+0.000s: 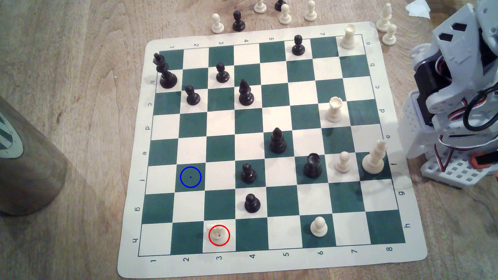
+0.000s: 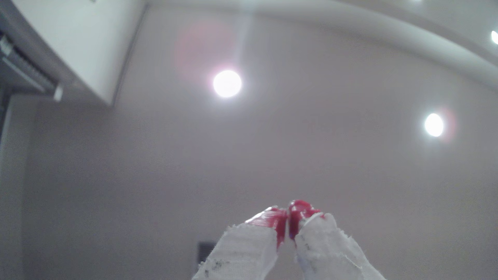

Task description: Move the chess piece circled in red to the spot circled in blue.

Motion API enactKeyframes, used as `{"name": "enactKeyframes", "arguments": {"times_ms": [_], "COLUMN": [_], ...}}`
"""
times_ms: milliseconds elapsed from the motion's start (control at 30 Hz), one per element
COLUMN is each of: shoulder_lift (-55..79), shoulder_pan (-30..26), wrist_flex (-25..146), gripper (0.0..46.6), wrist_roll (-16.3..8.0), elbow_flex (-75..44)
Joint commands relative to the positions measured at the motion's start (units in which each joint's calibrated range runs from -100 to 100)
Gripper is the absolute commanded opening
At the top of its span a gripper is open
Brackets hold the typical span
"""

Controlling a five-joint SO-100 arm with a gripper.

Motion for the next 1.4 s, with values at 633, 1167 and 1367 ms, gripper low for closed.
{"name": "enactKeyframes", "arguments": {"times_ms": [633, 1167, 1367], "shoulder_lift": [-0.1, 16.2, 35.5], "shoulder_pan": [-4.5, -9.4, -13.9], "wrist_flex": [62.2, 121.0, 144.2], "gripper": [0.1, 0.1, 0.7], "wrist_roll": [-0.2, -5.4, -7.3], "elbow_flex": [-21.1, -45.8, -61.5]}}
